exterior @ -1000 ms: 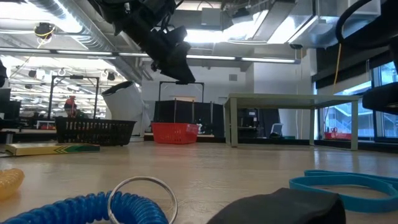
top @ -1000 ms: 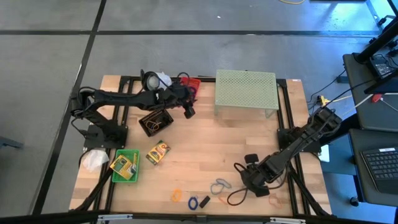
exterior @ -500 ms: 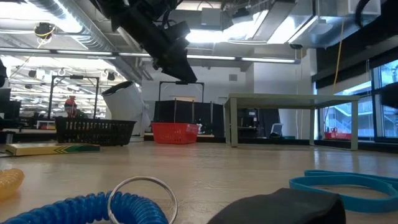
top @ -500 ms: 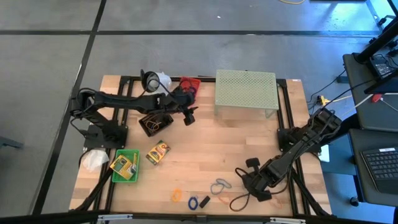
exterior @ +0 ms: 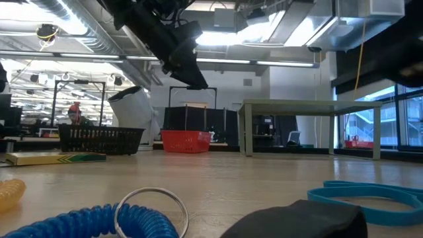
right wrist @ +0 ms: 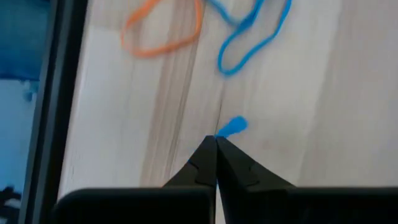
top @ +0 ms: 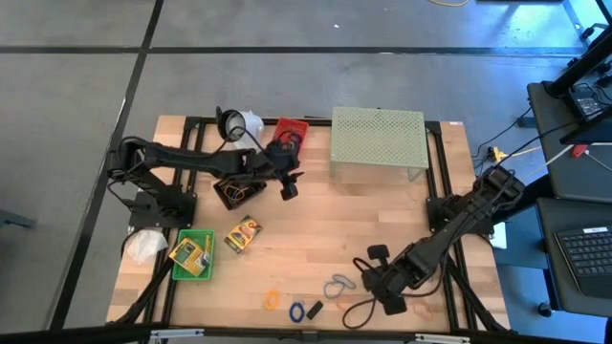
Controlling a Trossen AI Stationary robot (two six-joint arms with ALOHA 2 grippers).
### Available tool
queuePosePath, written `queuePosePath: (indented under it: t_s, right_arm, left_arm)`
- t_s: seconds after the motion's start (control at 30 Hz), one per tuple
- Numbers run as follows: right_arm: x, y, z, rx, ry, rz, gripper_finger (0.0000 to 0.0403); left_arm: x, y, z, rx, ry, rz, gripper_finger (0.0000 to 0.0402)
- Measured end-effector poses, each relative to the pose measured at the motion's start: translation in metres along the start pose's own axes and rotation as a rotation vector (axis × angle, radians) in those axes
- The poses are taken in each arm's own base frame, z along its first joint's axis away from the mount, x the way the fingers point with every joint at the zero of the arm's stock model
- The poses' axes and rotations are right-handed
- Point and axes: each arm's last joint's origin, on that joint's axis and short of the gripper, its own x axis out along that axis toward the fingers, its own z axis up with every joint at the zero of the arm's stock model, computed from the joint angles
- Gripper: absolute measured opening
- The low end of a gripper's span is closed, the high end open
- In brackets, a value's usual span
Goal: Pick & Place Office Desk Supplies
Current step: Put the blue rubber band into the black bin
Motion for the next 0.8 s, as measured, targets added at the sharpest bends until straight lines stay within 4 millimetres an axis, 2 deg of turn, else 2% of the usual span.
queuePosePath:
  t_s: [0.3, 0.57, 0.8]
  right_arm:
    - [-0.025, -0.011, 0.035, -0.036, -0.159, -0.116, 0.0001]
    - [-0.046, -0.023, 0.065, -0.063, -0.259, -0.145, 0.0007]
    - [-0.06, -0.043, 0.082, -0.142, -0.267, -0.23, 0.0008]
  left_arm:
    - [-0.003, -0.012, -0.002, -0.041, 0.019, -0.073, 0.0163]
    - [-0.008, -0.03, -0.001, -0.344, 0.058, -0.305, 0.0164]
    - [-0.014, -0.046, -0.001, -0.432, 0.126, -0.529, 0.0161]
